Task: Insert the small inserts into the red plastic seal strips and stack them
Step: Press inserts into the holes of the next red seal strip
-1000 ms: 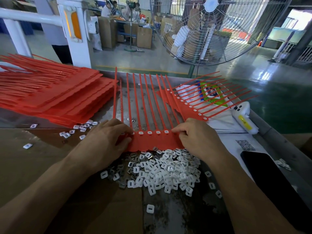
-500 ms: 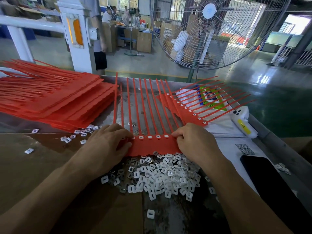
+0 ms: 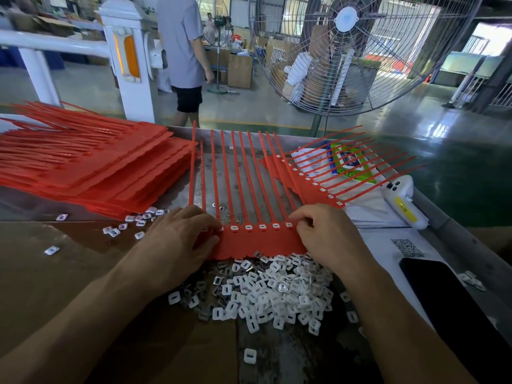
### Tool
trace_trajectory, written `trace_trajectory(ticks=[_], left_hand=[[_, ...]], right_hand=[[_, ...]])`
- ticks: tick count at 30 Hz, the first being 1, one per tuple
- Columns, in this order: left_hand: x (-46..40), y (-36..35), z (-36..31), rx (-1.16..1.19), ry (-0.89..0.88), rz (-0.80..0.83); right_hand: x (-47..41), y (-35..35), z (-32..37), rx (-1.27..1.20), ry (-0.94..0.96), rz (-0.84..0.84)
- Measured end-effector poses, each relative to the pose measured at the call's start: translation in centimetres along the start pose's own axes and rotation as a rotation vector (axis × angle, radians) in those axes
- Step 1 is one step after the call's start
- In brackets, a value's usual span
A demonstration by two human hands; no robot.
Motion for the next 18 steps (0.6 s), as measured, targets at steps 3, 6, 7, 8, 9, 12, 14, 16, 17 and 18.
trace_trajectory(ticks=[3,6,7,8,9,12,14,16,17,18], left_hand=[[0.0,0.0,0.0,0.01,-0.007,-0.02],[0.0,-0.1,0.1,0.01,-0.007,-0.018],[0.0,-0.1,0.1,0.008,-0.008,-0.019],[0.0,-0.1,0.1,0.007,-0.008,-0.021],[0.0,-0.1,0.1,0.006,-0.008,-0.022],[0.0,-0.1,0.1,0.008,-0.01,-0.025],[0.0,-0.1,0.1,0.008,-0.008,-0.024],[0.0,0.0,0.0,0.007,-0.009,-0.022],[0.0,0.0,-0.1,0.005,-0.009,-0.02],[0.1,0.1,-0.1,0.003,-0.008,-0.018]], right_hand=[[0.1,0.5,-0.8,-0.037,-0.032,-0.04],[0.1,0.9,-1.1,-0.073,-0.024,-0.068],[0.1,0.9,-1.0,-0.082,-0.01,-0.067],[0.0,0.8,-0.9,-0.081,0.007,-0.059],[0.0,0.6,-0.7,-0.066,0.023,-0.038],[-0.1,-0.1,-0.3,0.004,0.042,0.079],[-0.2,-0.3,-0.3,0.061,0.054,0.12],[-0.1,-0.3,-0.2,0.086,0.072,0.118],[-0.1,-0.2,-0.2,0.063,0.073,0.094],[0.0,-0.1,-0.3,0.031,0.069,0.061]])
Point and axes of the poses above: each hand's wrist, its own x-axis away from the middle knuckle, its own y-axis out of the back of the hand, z = x × y, the point moved 5 cm from there along -x, towards the middle knuckle, and after that the axes turned 11 degrees about y, right-handed, at the moved point
